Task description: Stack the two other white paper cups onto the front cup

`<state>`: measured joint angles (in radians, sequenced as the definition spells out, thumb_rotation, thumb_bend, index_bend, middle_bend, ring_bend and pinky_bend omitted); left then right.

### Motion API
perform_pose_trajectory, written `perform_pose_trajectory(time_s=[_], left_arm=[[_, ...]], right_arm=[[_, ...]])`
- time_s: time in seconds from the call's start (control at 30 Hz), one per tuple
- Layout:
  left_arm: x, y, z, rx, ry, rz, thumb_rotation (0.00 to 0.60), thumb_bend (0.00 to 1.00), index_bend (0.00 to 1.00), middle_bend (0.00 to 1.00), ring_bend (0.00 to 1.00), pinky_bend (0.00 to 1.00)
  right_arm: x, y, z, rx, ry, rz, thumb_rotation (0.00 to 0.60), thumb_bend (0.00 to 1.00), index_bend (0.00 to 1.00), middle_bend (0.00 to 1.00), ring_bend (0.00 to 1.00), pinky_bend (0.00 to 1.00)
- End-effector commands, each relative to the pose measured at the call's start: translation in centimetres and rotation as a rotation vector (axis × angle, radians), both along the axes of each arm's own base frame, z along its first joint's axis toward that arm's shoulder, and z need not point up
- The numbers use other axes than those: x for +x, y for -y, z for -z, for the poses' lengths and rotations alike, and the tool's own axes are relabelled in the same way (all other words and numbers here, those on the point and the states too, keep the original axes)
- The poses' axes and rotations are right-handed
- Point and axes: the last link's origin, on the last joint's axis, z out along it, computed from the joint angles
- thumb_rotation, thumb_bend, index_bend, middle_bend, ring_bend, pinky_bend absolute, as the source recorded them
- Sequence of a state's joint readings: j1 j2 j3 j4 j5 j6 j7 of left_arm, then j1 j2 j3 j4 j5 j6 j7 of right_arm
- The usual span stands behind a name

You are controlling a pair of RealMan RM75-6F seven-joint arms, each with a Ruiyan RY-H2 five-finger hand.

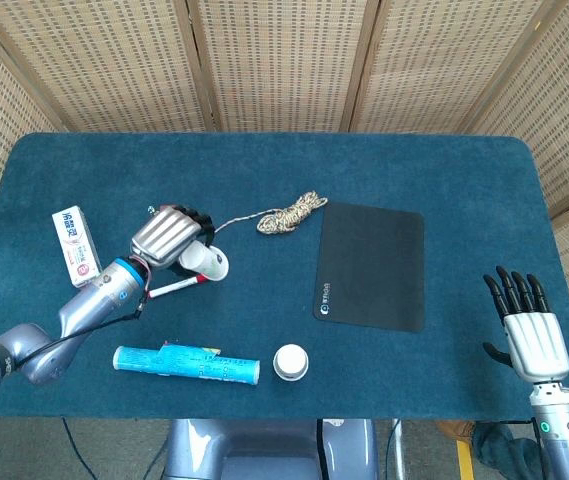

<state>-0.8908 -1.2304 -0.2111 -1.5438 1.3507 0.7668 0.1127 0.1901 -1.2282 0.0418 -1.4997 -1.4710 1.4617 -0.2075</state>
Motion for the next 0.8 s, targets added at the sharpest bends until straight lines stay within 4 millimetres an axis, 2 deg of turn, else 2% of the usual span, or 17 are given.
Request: perform_pose_trajectory(time_s=[0.03, 0.3, 0.57, 0.8], left_arm=[[1.4, 3.6, 0.3, -0.090, 0.053, 0.106, 0.600, 0.02, 0.53, 0.39, 0.37, 0.39], [3.6, 6.9, 3.7, -0.268, 0.026, 0.206, 0.600, 0.02, 0.53, 0.39, 0.37, 0.39], [7.1, 8.1, 5.5, -0.321, -0.017, 0.291, 0.600, 0.01, 0.53, 0.39, 0.37, 0.39], [8.8, 8.7, 6.3, -0.314, -0.034, 0.335, 0.600, 0.01, 0.52, 0.39, 0.37, 0.39]], right_arm=[[0.1, -0.1, 0.0, 0.002, 0.003, 0.000, 0.600, 0.00, 0.00, 0.00, 0.00, 0.00], [0.0, 0.0, -0.3, -0.004, 0.012, 0.004, 0.600, 0.00, 0.00, 0.00, 0.00, 0.00], [-0.1, 0.1, -0.5, -0.010, 0.016, 0.013, 0.600, 0.00, 0.00, 0.00, 0.00, 0.00], [-0.2, 0.0, -0.9, -0.021, 0.022, 0.018, 0.600, 0.00, 0.00, 0.00, 0.00, 0.00]])
